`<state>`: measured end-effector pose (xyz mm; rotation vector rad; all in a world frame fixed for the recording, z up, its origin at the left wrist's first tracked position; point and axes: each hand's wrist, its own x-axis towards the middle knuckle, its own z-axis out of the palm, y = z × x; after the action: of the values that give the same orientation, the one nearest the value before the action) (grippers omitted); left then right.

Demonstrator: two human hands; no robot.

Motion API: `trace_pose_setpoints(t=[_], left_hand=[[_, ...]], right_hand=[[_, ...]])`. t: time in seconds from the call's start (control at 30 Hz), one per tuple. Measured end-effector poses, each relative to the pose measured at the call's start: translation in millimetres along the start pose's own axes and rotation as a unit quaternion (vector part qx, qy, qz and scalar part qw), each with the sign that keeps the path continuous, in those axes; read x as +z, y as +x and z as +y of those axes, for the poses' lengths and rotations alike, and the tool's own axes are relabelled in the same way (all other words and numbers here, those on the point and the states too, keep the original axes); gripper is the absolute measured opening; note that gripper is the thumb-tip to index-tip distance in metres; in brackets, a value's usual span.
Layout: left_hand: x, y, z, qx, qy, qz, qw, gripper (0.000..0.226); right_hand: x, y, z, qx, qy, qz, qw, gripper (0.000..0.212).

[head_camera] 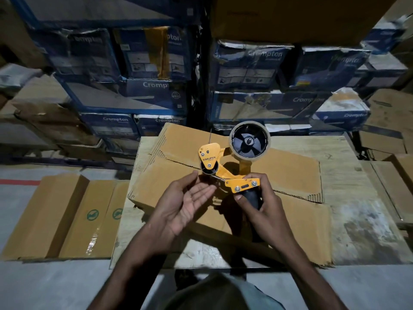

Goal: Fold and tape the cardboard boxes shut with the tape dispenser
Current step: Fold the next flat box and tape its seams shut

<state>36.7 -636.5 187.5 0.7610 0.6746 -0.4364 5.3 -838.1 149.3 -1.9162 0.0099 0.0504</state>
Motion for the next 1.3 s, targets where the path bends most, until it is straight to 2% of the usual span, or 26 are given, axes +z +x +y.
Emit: trace_pose_setpoints(t=[0.1,0.2,0.33,0.43,0.77,0.83,0.9,0.97,1.07,1.17,1.3], left_hand=[[-1,0,15,-0.039,-0.027,0.001,0.999,0.026],[-5,0,30,-0.077,-0.037,-0.005,0.996,0.018],[-12,2,36,-0.107,-0.023,-0.016,0.994,0.021],[-16,5,32,-0.109,-0.016,-0.005,0.994,0.025],[-9,16,11,-0.1,-0.101,-0.027,0.989,0.017],[-13,19,10,-0.1,-0.12,-0.036,0.987,0.023],[-20,21,10,-0.118,-0.157,-0.042,0.98,0.042],[-24,24,11,-0.129,-0.15,-0.049,0.979,0.05],[-22,24,8,-0.128,-0.086,-0.045,0.987,0.039],[-24,24,5,-0.133,-0.072,-0.038,0.988,0.024],[-23,23,8,-0.136,-0.048,-0.033,0.989,0.016]], right_hand=[[-1,0,3,-0.011,-0.012,-0.006,1.0,0.039],[-3,-2,6,-0.03,-0.015,-0.016,0.999,0.039],[-6,-3,8,-0.042,-0.012,-0.041,0.998,0.041],[-7,-1,7,-0.064,-0.009,-0.047,0.997,0.043],[-8,7,17,-0.069,0.045,-0.035,0.996,0.039],[-10,8,19,-0.066,0.041,-0.034,0.996,0.04],[-13,9,22,-0.063,0.038,-0.037,0.997,0.04],[-14,8,25,-0.066,0.031,-0.041,0.997,0.04],[-15,7,29,-0.073,0.014,-0.044,0.996,0.039],[-15,7,32,-0.074,0.007,-0.043,0.996,0.041],[-15,7,32,-0.079,0.0,-0.047,0.996,0.041]])
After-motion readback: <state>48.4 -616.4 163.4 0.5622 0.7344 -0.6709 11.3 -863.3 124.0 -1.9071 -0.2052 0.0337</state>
